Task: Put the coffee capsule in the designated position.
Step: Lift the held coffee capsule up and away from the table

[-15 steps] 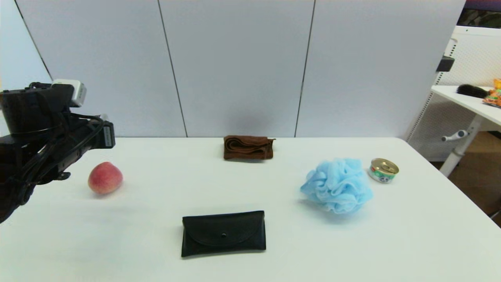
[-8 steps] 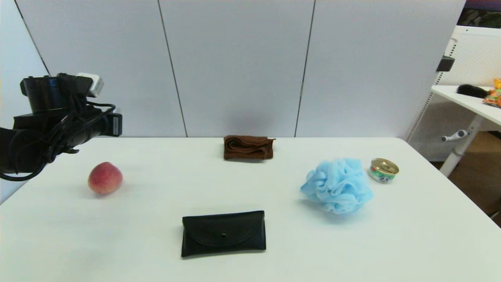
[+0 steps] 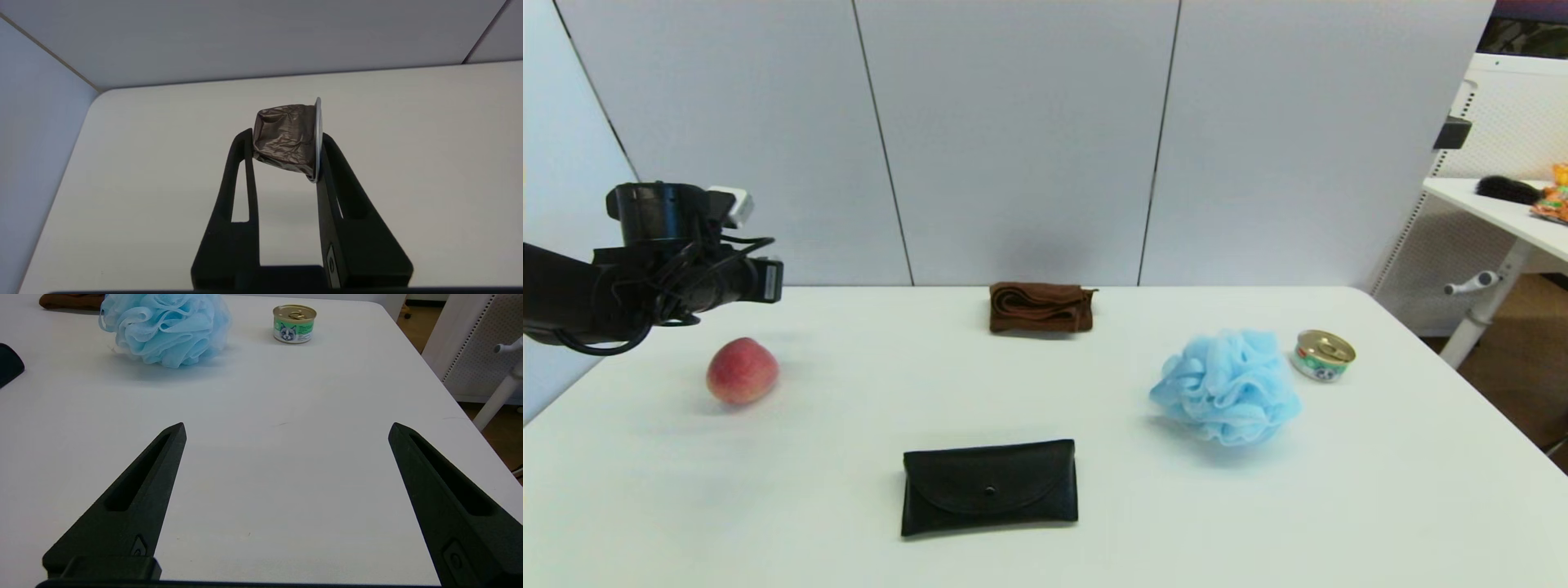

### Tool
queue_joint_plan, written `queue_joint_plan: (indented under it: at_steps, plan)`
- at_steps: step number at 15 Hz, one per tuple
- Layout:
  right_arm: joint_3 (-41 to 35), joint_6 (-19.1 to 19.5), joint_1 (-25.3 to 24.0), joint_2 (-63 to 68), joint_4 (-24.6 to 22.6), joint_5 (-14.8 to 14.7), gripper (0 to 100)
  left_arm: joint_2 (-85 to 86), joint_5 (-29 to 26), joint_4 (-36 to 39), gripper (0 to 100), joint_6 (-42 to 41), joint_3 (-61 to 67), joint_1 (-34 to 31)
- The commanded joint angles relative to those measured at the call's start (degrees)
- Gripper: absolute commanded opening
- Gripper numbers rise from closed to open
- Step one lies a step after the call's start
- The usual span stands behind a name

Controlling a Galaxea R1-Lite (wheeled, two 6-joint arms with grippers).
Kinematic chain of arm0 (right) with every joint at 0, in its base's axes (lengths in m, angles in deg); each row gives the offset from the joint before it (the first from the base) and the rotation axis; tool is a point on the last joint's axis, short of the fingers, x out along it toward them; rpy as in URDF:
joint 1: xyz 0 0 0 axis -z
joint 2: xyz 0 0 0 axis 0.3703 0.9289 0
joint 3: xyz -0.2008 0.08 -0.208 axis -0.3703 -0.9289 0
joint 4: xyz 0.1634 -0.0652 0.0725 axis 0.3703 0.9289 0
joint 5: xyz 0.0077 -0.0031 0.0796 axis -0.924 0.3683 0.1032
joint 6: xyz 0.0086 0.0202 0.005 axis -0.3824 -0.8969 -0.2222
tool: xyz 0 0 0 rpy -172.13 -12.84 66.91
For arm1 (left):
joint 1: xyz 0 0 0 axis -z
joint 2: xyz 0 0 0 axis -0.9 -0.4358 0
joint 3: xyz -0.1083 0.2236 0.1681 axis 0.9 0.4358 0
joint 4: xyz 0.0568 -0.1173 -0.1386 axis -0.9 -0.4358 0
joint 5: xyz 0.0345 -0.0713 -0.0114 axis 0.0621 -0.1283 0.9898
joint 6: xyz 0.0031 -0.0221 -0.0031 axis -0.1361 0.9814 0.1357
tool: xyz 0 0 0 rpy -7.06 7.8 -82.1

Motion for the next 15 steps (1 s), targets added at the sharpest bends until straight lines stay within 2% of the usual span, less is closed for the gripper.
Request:
queue_joint_plan:
  at_steps: [1, 15]
  plan:
    - [0.0, 0.06, -0.01, 0.07, -0.03, 0.05, 100, -2.18, -0.04, 0.01, 0, 0.32, -0.18, -1.29]
    - [0.0, 0.06, -0.01, 0.07, 0.06, 0.05, 100, -4.02, -0.13, -1.57, 0, 2.69, 2.46, -1.64]
